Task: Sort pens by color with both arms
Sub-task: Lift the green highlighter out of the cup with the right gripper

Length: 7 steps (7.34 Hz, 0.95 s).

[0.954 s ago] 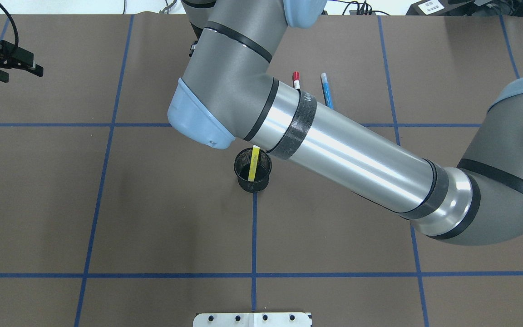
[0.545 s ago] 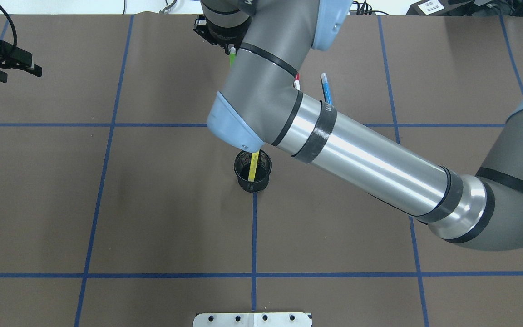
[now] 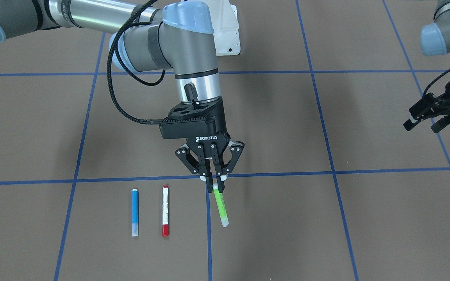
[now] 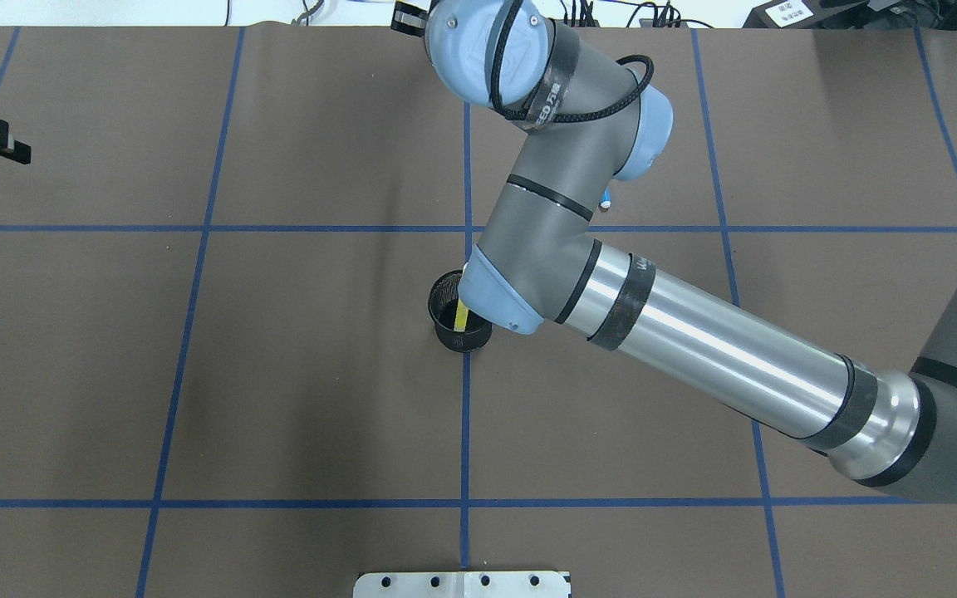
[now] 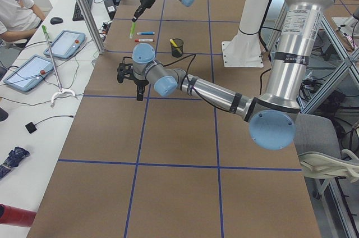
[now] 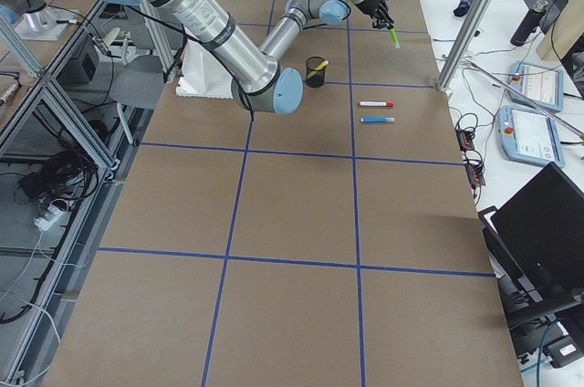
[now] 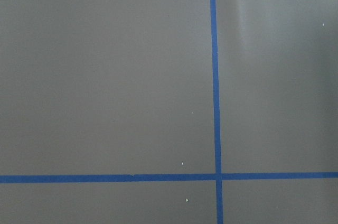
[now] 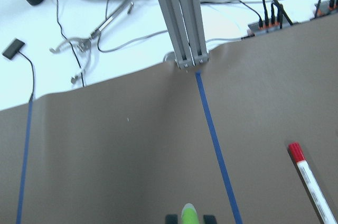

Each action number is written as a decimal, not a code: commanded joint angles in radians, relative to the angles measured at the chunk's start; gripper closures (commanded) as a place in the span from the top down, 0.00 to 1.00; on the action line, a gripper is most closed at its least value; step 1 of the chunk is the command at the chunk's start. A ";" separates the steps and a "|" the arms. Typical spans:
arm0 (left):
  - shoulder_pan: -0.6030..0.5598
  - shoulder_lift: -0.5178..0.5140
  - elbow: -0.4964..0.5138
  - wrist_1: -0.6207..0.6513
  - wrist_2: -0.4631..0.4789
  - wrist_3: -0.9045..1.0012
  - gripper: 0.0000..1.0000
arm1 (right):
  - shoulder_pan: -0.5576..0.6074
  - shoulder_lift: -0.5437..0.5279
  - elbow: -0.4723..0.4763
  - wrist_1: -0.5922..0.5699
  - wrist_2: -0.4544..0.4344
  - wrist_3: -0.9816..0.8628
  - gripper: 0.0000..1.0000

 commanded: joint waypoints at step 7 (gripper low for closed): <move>-0.014 0.092 -0.085 0.004 0.001 0.000 0.98 | -0.168 -0.042 -0.324 0.279 -0.461 -0.024 0.00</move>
